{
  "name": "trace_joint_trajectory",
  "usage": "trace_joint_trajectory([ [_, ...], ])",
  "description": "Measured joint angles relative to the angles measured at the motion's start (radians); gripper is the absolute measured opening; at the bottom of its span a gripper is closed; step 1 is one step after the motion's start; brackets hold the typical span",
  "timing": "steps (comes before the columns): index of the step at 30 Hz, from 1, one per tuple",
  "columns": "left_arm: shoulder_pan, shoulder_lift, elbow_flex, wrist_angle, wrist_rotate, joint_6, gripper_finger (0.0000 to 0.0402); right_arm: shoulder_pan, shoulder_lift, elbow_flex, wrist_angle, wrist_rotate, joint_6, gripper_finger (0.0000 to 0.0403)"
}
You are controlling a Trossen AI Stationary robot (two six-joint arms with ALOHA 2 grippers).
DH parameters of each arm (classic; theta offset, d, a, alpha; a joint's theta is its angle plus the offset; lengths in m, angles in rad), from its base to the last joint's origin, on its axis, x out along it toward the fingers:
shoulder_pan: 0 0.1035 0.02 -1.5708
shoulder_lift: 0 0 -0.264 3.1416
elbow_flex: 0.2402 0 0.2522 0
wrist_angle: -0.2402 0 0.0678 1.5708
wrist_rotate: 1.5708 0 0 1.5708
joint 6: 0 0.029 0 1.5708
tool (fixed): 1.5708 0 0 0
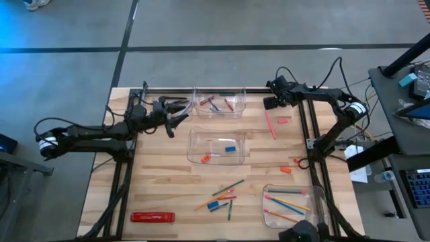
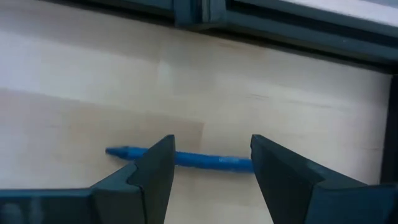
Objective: Sort crayons/erasers/pens/pencils in bins
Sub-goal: Put the blue crayon into the top right transparent bin
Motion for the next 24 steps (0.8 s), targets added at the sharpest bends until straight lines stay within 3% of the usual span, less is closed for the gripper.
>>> trace_joint_trajectory([
  [24, 0.0, 0.0, 0.0, 0.0, 0.0, 0.0, 0.018, 0.03, -0.01, 0.006, -0.2, -0.084, 0.014, 0.0201],
])
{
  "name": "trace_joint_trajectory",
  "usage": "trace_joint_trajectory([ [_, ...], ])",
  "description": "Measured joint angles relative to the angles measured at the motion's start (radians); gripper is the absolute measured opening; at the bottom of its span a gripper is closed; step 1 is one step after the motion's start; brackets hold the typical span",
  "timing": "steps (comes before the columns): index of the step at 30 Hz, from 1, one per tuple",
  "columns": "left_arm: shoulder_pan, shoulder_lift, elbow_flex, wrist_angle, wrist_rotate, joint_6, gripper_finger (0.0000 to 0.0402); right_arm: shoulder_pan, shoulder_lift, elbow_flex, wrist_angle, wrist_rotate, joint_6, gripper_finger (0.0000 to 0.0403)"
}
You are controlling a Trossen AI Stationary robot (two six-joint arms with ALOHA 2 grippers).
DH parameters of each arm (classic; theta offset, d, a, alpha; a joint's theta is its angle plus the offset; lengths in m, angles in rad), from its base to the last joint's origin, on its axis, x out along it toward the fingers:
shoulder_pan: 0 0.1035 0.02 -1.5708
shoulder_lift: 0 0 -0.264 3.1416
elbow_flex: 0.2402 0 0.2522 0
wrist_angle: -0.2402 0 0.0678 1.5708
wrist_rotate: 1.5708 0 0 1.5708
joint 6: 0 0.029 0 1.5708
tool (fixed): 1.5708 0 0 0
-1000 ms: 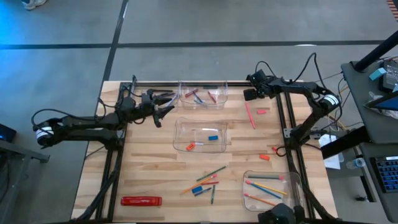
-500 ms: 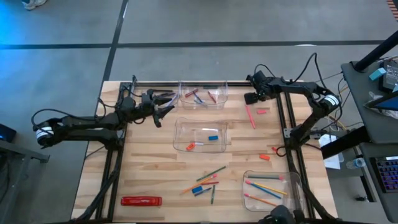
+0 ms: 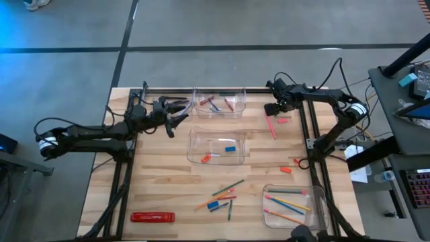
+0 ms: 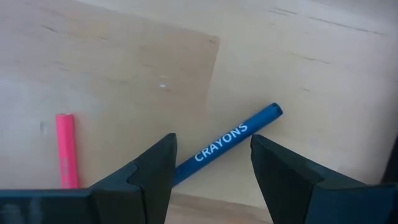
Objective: Sort crayons/erasers/pens/pencils in bins
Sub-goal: Put the blue crayon into the top right transparent bin
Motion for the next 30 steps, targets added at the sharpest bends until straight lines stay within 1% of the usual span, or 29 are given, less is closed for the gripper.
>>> trace_joint_trajectory([
  [9, 0.0, 0.0, 0.0, 0.0, 0.0, 0.0, 0.018, 0.017, 0.0, -0.007, -0.004, -0.006, 0.029, 0.02],
  [12, 0.0, 0.0, 0.0, 0.0, 0.0, 0.0, 0.018, 0.018, 0.0, -0.013, -0.004, -0.048, 0.04, 0.019],
  [15, 0.0, 0.0, 0.0, 0.0, 0.0, 0.0, 0.018, 0.021, 0.0, -0.016, -0.008, -0.07, 0.04, 0.0168],
  [24, 0.0, 0.0, 0.0, 0.0, 0.0, 0.0, 0.018, 0.023, 0.002, -0.02, -0.006, -0.097, 0.041, 0.0081],
  [30, 0.0, 0.0, 0.0, 0.0, 0.0, 0.0, 0.018, 0.023, 0.002, -0.021, -0.006, -0.114, 0.032, 0.0037],
])
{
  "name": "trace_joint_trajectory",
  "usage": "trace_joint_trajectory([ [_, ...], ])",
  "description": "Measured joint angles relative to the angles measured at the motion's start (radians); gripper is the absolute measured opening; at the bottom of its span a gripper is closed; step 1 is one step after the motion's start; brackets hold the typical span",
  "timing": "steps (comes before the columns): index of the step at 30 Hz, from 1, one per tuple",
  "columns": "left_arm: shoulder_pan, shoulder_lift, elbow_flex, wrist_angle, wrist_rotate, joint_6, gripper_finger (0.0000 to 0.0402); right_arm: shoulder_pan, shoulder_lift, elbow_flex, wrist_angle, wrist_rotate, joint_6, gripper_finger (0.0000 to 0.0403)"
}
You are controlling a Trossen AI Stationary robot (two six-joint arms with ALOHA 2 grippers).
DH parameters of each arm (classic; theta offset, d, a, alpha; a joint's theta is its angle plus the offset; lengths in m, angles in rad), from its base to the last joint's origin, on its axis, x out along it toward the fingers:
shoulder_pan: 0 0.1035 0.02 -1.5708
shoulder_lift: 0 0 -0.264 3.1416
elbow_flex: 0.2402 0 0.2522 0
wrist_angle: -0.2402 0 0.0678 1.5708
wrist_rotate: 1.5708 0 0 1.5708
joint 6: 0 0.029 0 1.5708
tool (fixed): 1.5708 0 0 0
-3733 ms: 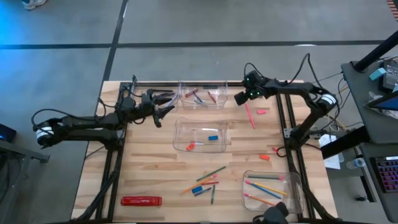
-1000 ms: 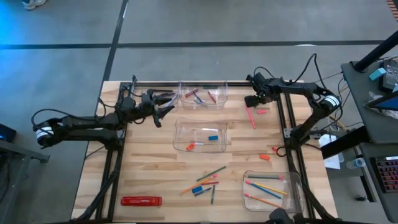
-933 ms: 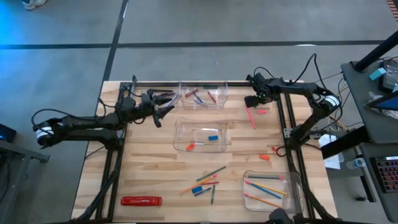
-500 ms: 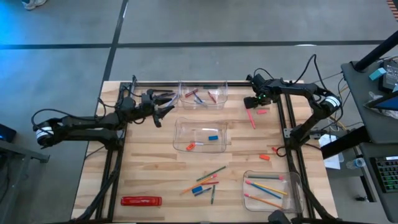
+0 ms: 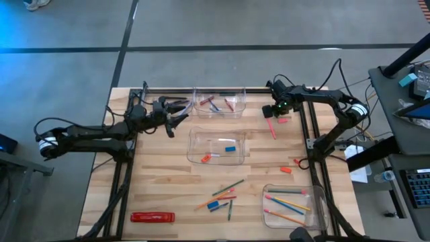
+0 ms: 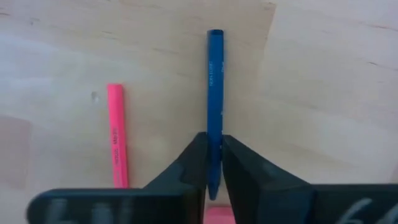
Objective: Sort crayons/erasers/pens/pencils in bins
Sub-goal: Put the blue crayon into the top right transparent bin
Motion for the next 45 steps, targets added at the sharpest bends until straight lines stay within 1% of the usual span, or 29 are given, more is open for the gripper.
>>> trace_joint_trajectory([
  [4, 0.0, 0.0, 0.0, 0.0, 0.0, 0.0, 0.018, 0.0, 0.0, 0.0, -0.002, -0.001, -0.011, 0.0022],
  [11, 0.0, 0.0, 0.0, 0.0, 0.0, 0.0, 0.018, -0.001, -0.021, 0.008, -0.007, 0.0, -0.037, 0.0017],
  [13, 0.0, 0.0, 0.0, 0.0, 0.0, 0.0, 0.018, -0.001, -0.044, 0.008, -0.027, -0.001, -0.038, 0.0017],
  [17, 0.0, 0.0, 0.0, 0.0, 0.0, 0.0, 0.018, 0.001, -0.12, 0.012, -0.006, -0.001, -0.038, 0.0016],
  [21, 0.0, 0.0, 0.0, 0.0, 0.0, 0.0, 0.018, 0.03, -0.195, 0.01, -0.007, -0.006, -0.034, 0.0016],
  [25, 0.0, 0.0, 0.0, 0.0, 0.0, 0.0, 0.018, 0.082, -0.268, 0.01, 0.081, -0.054, -0.021, 0.0016],
  [28, 0.0, 0.0, 0.0, 0.007, 0.0, 0.0, 0.018, 0.125, -0.295, 0.024, 0.167, -0.061, 0.011, 0.0015],
  [31, 0.0, 0.0, 0.0, 0.008, 0.0, 0.0, 0.018, 0.171, -0.276, 0.057, 0.221, -0.062, 0.011, 0.0015],
  [35, 0.0, 0.0, 0.0, 0.011, 0.0, 0.0, 0.018, 0.235, -0.202, 0.131, 0.267, -0.083, 0.008, 0.0015],
  [45, 0.0, 0.0, 0.0, 0.015, 0.0, 0.0, 0.018, 0.358, 0.036, 0.415, 0.272, -0.091, -0.051, 0.0015],
])
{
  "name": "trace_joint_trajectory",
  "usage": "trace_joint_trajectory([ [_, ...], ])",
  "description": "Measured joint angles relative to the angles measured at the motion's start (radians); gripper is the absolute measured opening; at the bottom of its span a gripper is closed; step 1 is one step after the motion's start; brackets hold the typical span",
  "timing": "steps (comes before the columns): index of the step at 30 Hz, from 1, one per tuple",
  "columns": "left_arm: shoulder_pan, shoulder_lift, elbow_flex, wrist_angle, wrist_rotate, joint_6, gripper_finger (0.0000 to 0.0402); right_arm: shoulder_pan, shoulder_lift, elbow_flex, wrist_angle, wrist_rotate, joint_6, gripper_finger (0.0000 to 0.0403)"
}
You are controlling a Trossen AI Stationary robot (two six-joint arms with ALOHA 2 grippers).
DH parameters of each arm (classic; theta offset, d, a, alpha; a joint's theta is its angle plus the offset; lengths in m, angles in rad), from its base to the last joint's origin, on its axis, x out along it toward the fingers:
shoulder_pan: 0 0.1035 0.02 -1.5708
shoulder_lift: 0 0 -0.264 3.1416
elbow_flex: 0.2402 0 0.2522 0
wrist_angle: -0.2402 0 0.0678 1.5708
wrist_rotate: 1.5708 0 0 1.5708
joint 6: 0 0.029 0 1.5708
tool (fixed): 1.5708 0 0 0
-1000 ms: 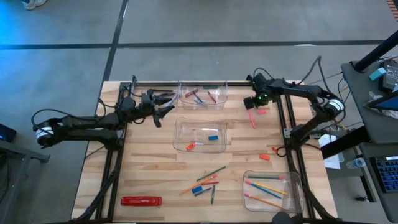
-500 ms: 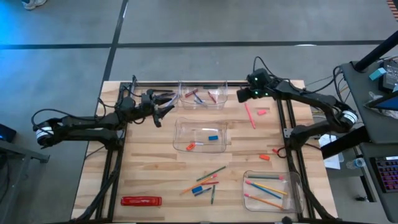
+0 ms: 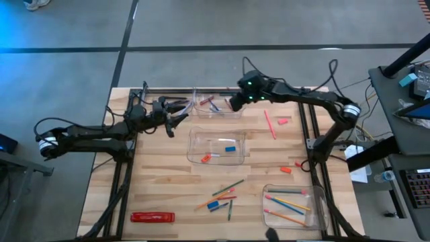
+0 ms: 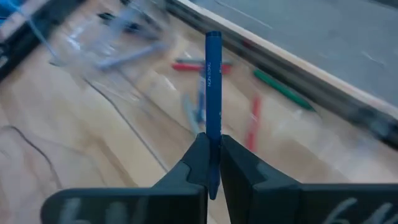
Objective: Sort crayons/erasers/pens/pencils in bins
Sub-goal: Put the blue crayon into the top right transparent bin, then put the pink eraser into the middle transparent bin
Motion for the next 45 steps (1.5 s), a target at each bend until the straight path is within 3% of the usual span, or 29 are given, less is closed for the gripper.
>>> trace_joint_trajectory([
  [4, 0.0, 0.0, 0.0, 0.0, 0.0, 0.0, 0.018, 0.006, 0.076, 0.094, -0.011, -0.008, -0.006, 0.0033],
  [10, 0.0, 0.0, 0.0, -0.001, 0.0, 0.0, 0.018, 0.005, 0.134, 0.16, -0.089, -0.014, -0.044, 0.0109],
  [15, 0.0, 0.0, 0.0, -0.019, 0.0, 0.001, 0.018, 0.026, 0.07, 0.158, -0.198, -0.01, -0.092, 0.0161],
  [18, 0.0, 0.0, 0.0, -0.02, 0.0, 0.001, 0.018, 0.061, -0.011, 0.132, -0.263, 0.049, -0.112, 0.0175],
  [25, 0.0, 0.0, 0.0, -0.019, 0.0, -0.001, 0.018, 0.132, -0.218, -0.094, -0.306, 0.291, -0.038, 0.0175],
  [32, 0.0, 0.0, 0.0, -0.02, 0.012, -0.028, 0.018, 0.12, -0.434, -0.433, -0.312, 0.311, 0.157, 0.0171],
  [36, -0.001, 0.0, 0.0, -0.02, 0.015, -0.028, 0.018, 0.12, -0.527, -0.584, -0.312, 0.381, 0.224, 0.0171],
  [45, -0.001, 0.0, 0.0, -0.018, 0.014, -0.04, 0.018, 0.117, -0.55, -0.707, -0.262, 0.414, 0.241, 0.0171],
])
